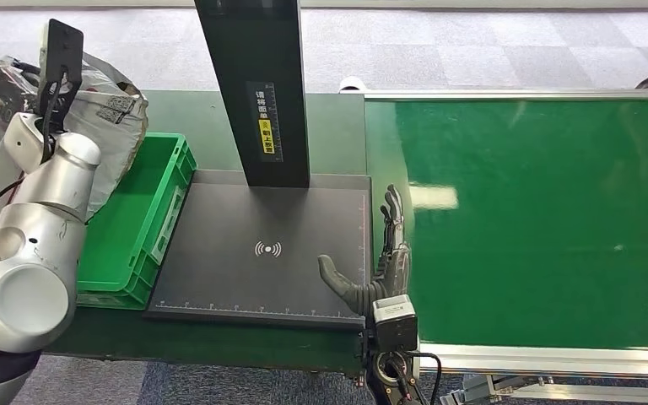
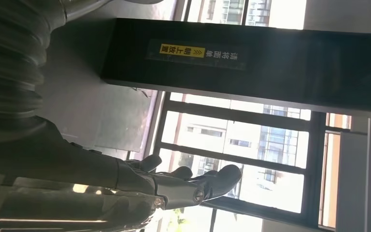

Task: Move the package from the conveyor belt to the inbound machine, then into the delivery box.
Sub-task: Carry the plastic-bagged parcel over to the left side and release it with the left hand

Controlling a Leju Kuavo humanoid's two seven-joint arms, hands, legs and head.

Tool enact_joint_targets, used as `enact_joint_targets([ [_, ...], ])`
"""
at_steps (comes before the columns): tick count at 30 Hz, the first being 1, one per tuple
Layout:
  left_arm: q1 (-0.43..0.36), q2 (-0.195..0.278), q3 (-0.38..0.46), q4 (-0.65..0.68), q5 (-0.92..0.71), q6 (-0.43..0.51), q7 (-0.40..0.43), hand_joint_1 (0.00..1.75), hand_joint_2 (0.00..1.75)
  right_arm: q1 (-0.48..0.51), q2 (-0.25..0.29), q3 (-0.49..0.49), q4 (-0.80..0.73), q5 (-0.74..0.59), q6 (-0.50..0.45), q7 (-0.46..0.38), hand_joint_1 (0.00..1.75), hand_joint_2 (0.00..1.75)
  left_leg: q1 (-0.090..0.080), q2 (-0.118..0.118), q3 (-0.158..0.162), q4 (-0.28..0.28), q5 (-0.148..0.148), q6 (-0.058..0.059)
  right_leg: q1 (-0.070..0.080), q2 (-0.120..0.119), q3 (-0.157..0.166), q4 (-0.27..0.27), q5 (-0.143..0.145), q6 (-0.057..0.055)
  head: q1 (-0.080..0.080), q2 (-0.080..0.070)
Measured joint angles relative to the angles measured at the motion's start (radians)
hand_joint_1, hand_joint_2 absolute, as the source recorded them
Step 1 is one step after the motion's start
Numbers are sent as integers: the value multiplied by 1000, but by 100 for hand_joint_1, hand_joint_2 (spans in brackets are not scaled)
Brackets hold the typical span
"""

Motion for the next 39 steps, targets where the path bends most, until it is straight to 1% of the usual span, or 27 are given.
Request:
enact_joint_targets([
  [1, 0, 2, 10, 2, 4, 0, -5, 0, 175, 0, 0, -1, 1, 1, 3, 0, 0, 175, 0, 0, 0, 0, 0, 0, 0, 0, 0, 0, 0, 0, 0, 0],
  [4, 0, 5, 35, 5, 21, -1, -33, 0, 175, 0, 1, -2, 5, 5, 9, 0, 0, 175, 0, 0, 0, 0, 0, 0, 0, 0, 0, 0, 0, 0, 0, 0],
  [7, 0, 3, 67, 6, 52, -2, -91, 0, 175, -1, 1, -4, 9, 8, 12, 0, 0, 175, 0, 0, 0, 0, 0, 0, 0, 0, 0, 0, 0, 0, 0, 0],
  [11, -1, -13, 127, 6, 127, -8, -169, 0, 0, -1, 2, -6, 16, 8, 9, 0, 0, 175, 0, 0, 0, 0, 0, 0, 0, 0, 0, 0, 0, 0, 0, 0],
  [14, -4, -27, 170, 6, 164, -25, -198, 0, 0, -2, 2, -7, 21, 7, 9, 0, 0, 175, 0, 0, 0, 0, 0, 0, 0, 0, 0, 0, 0, 0, 0, 0],
  [19, -18, -47, 218, 6, 189, -56, -213, 0, 0, -3, 2, -8, 31, 5, 7, 0, 0, 175, 0, 0, 0, 0, 0, 0, 0, 0, 0, 0, 0, 0, 0, 0],
  [21, -24, -53, 236, 6, 215, -76, -240, 0, 0, -3, 2, -8, 34, 5, 4, 0, 0, 175, 0, 0, 0, 0, 0, 0, 0, 0, 0, 0, 0, 0, 0, 0],
  [23, -28, -63, 260, 4, 269, -126, -306, 0, 87, -3, 2, -10, 35, 2, -4, 0, 0, 175, 0, 0, 0, 0, 0, 0, 0, 0, 0, 0, 0, 0, 0, 0],
  [25, -30, -75, 289, 0, 336, -213, -408, 0, 175, -3, 2, -14, 35, -1, -19, 0, 0, 175, 0, 0, 0, 0, 0, 0, 0, 0, 0, 0, 0, 0, 0, 0],
  [29, -10, -112, 346, -10, 511, -475, -640, 0, 175, 0, 5, -30, 35, -4, -43, 0, 0, 175, -1, 0, 0, 0, 0, 0, -1, 0, 1, 0, 0, 0, 0, 0],
  [30, 1, -121, 357, -12, 547, -520, -679, 0, 175, 1, 6, -35, 35, -4, -44, 0, 0, 175, -1, 0, 1, 0, 0, 0, -1, 0, 1, 0, 0, 0, 0, 0],
  [32, 23, -135, 371, -14, 589, -569, -717, 0, 175, 3, 7, -44, 34, -5, -49, 0, 0, 175, -1, 1, 1, 0, 0, 0, -1, 1, 1, 0, 0, 0, 0, 0],
  [33, 35, -142, 376, -16, 619, -616, -740, 0, 175, 4, 8, -47, 31, -8, -58, 0, 0, 175, -1, 2, 1, 0, 0, 0, -1, 2, 0, 0, 0, 0, 0, 0],
  [34, 53, -149, 381, -21, 663, -692, -774, 0, 175, 6, 8, -51, 26, -13, -72, 0, 0, 175, -1, 1, 1, 0, 0, 0, -1, 2, 0, 0, 0, 0, 0, 0],
  [35, 83, -160, 383, -35, 718, -784, -816, 0, 175, 9, 8, -56, 19, -17, -87, 0, 0, 175, -1, 1, 2, 0, 0, 0, -1, 2, 1, 0, 0, 0, -1, 0],
  [36, 130, -177, 379, -64, 786, -880, -859, 0, 175, 11, 9, -62, 11, -20, -102, 0, 0, 175, -1, 0, 2, 0, -1, 0, -1, 1, 2, 0, 0, 0, -1, 0],
  [37, 193, -200, 363, -108, 859, -949, -892, 0, 175, 12, 10, -69, 4, -20, -113, 0, 0, 175, -1, 0, 3, 0, -1, -1, -1, 1, 2, 0, -1, 0, -1, 0],
  [38, 268, -224, 337, -159, 929, -983, -912, 0, 175, 11, 11, -76, -1, -17, -120, 0, 0, 175, -2, 1, 4, 0, -2, -1, -2, 2, 3, 0, -1, 0, 0, 0],
  [39, 350, -252, 285, -219, 1009, -974, -923, 0, 175, 10, 13, -89, -3, -11, -125, 0, 0, 175, -2, 2, 4, 0, -3, -1, -2, 3, 2, 0, -1, 0, 0, 0],
])
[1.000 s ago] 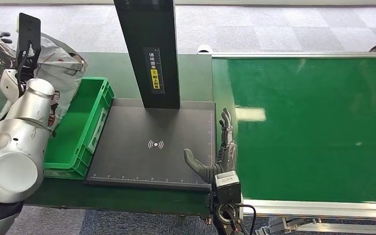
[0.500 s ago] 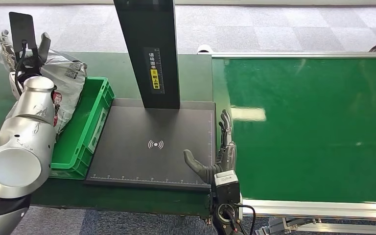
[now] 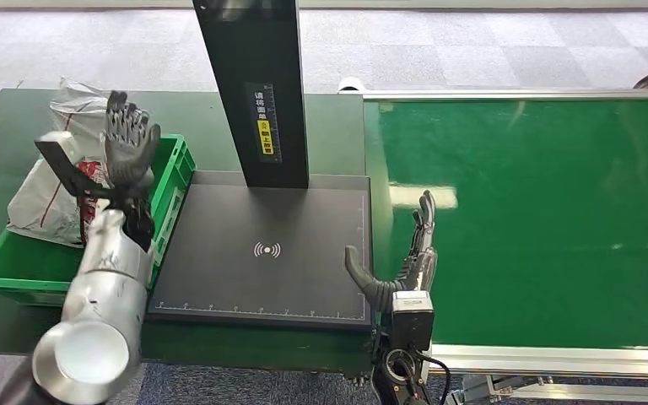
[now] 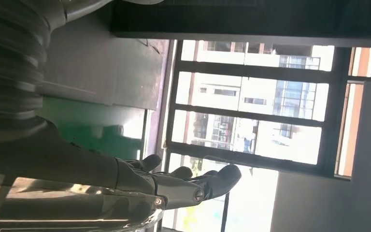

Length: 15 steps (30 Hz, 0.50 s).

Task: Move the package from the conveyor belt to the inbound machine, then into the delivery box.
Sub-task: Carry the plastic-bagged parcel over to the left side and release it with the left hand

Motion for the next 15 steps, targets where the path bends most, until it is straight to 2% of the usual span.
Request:
enact_joint_targets([
  [3, 209, -63, -257, -148, 181, 152, -8, 0, 175, -11, 3, -57, 1, 24, 2, 0, 0, 175, 0, -3, -3, 1, 0, 1, 0, -3, -2, -1, -1, 1, 0, 0],
  [5, 289, -88, -440, -207, 230, 238, -8, 0, 175, -23, 3, -104, 1, 39, 14, 0, 0, 175, 0, -10, -5, 1, 0, 1, -1, -10, -1, -1, -2, 3, 0, 0],
  [7, 338, -114, -588, -243, 250, 287, -8, 0, 175, -29, 2, -149, -7, 54, 21, 0, 0, 175, 0, -13, -5, 1, 1, 2, -1, -13, 0, -1, -2, 4, 0, 0],
  [9, 367, -132, -695, -260, 259, 308, -8, 0, 175, -27, 0, -184, -21, 73, 11, 0, 0, 175, -1, -12, -5, 1, 1, 2, -1, -12, 0, -1, -2, 4, 0, 0],
  [11, 382, -141, -769, -268, 271, 316, -8, 0, 175, -20, -3, -213, -41, 93, -5, 0, 0, 175, -1, -11, -4, 1, 1, 2, -1, -12, 0, -1, -2, 4, 0, 0],
  [15, 402, -142, -860, -273, 277, 345, -8, 0, 175, 29, -5, -256, -110, 185, -60, 30, 0, 175, 0, -9, -3, 1, 0, 2, 0, -11, 0, -1, -2, 3, -1, 0],
])
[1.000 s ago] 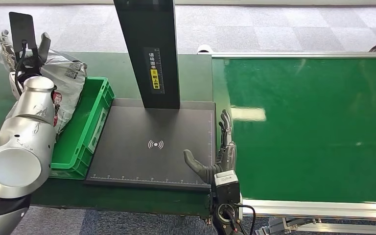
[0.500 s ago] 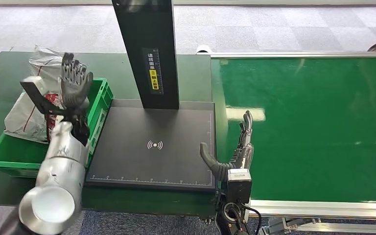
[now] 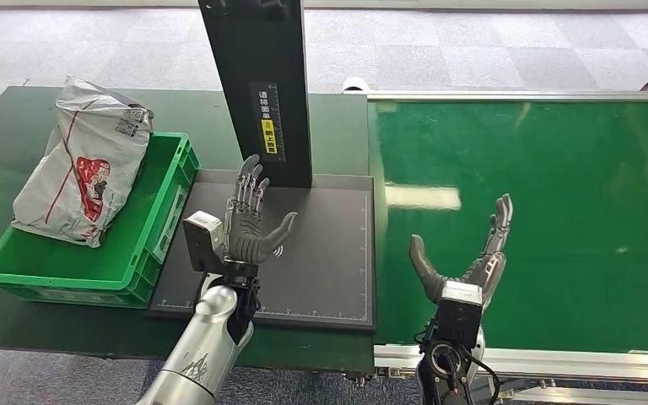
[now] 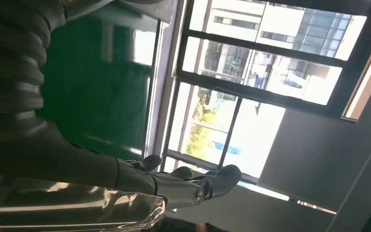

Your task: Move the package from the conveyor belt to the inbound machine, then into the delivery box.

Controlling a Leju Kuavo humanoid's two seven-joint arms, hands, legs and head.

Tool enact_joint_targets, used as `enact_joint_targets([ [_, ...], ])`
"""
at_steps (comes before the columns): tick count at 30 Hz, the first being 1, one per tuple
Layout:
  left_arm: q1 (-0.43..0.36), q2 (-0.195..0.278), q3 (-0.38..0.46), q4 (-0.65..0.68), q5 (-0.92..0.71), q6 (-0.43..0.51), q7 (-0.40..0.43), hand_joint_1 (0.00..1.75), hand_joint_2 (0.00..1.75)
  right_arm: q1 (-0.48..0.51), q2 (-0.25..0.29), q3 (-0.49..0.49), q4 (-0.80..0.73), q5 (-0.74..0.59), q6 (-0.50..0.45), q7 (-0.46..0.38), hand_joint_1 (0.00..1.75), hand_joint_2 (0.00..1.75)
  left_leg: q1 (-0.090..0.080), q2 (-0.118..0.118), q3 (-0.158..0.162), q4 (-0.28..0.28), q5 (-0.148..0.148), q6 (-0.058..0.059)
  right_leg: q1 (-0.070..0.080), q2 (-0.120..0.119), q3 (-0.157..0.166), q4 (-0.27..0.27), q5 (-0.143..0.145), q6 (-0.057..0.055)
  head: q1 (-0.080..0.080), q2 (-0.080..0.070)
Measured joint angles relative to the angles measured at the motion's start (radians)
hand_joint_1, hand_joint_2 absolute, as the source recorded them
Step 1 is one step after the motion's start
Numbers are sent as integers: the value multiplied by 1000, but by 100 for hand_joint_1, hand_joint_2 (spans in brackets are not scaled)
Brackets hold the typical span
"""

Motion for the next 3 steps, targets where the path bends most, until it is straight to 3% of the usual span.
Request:
enact_joint_targets([
  [3, 10, 2, -23, -6, -27, 20, 0, 0, 175, 46, 5, -13, -49, 148, -105, 47, 0, 175, 0, 0, -1, 0, 0, 0, 1, 1, 0, 0, 0, 0, 0, 0],
])
